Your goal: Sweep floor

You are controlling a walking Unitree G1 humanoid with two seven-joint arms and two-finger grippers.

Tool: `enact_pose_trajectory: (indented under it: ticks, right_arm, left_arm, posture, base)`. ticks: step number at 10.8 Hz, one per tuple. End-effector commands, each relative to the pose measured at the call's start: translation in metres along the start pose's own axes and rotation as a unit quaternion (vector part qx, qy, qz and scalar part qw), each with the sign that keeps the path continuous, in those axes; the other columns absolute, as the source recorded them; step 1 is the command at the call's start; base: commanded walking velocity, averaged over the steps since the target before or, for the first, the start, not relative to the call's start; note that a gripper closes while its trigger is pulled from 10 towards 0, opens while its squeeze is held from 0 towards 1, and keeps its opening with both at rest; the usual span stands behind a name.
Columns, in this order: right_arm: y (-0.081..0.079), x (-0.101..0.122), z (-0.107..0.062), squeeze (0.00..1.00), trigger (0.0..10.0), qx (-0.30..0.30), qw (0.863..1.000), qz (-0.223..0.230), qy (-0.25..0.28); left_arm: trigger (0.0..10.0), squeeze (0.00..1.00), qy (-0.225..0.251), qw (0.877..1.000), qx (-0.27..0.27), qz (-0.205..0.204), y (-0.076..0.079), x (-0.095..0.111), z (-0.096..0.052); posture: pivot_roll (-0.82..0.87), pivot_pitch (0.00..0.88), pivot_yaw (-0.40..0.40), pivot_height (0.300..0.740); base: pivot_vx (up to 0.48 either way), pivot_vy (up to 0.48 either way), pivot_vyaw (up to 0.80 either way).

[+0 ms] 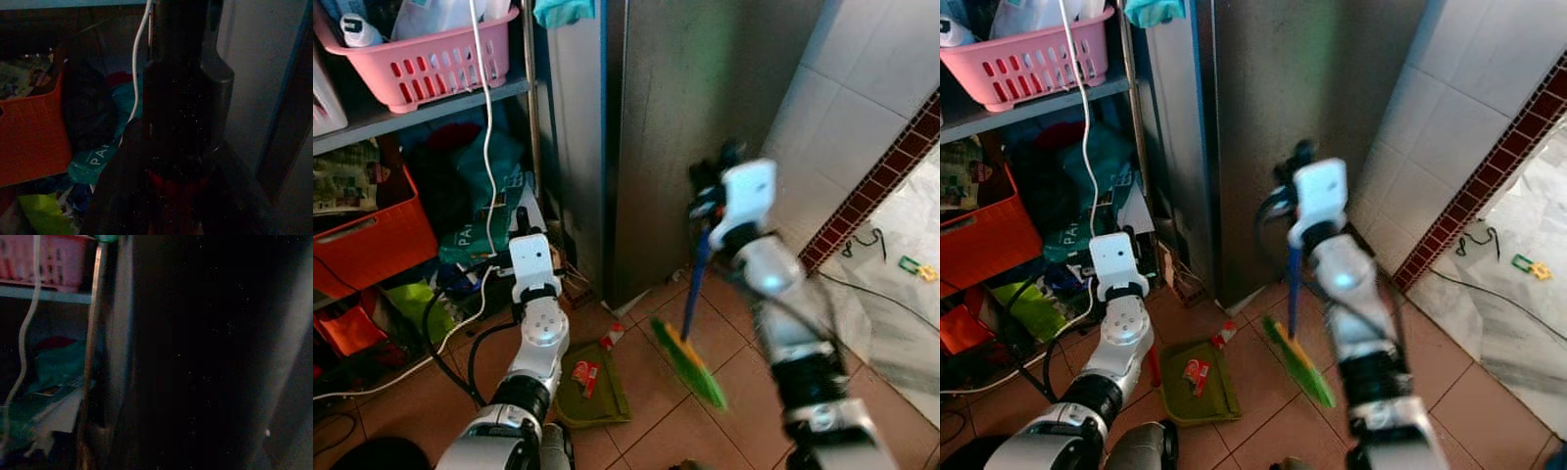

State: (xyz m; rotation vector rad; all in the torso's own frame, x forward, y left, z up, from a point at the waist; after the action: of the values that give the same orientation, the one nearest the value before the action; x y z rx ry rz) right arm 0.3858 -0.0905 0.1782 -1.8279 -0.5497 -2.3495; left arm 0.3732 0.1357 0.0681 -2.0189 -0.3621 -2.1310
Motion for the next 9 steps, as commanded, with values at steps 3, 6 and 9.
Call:
enact_pose_trajectory:
  ticks: [3,6,9]
  right_arm:
    - [-0.039,0.042,0.012,0.00,10.0,0.043,0.995,0.011,0.091]
    - [-0.093,0.032,0.005,0.00,10.0,0.154,0.983,0.031,0.094]
    - [-0.101,0.003,-0.018,0.00,10.0,0.222,0.974,0.021,0.047]
  left_arm:
    - [10.0,0.00,0.002,1.000,-0.011,-0.014,0.009,0.003,0.001]
    - [10.0,0.00,0.000,1.000,-0.014,-0.014,0.009,0.001,0.000]
    - [10.0,0.00,-0.001,1.000,-0.015,-0.014,0.009,0.000,-0.001]
  posture:
    - [-0.08,0.039,-0.041,0.740]
    - [-0.06,0.036,-0.041,0.740]
    - [-0.06,0.041,-0.038,0.740]
  base:
    - [0.000,0.000,0.00]
    - [0.000,0.000,0.00]
    - [0.000,0.000,0.00]
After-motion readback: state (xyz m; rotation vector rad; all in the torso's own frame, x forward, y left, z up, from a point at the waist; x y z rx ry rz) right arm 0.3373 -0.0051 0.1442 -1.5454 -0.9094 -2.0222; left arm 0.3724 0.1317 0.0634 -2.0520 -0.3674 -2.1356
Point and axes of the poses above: a point about 5 cm out from each wrist's last joint towards the gripper, its own z axis pointing out of the wrist towards the gripper, its own x axis along the axis of the wrist's last joint, y = z × x, the point moved 6 cm from there along z, pointing out of the wrist towards the gripper, and after that the axes turned 5 degrees about -z, right-handed, at the moved point
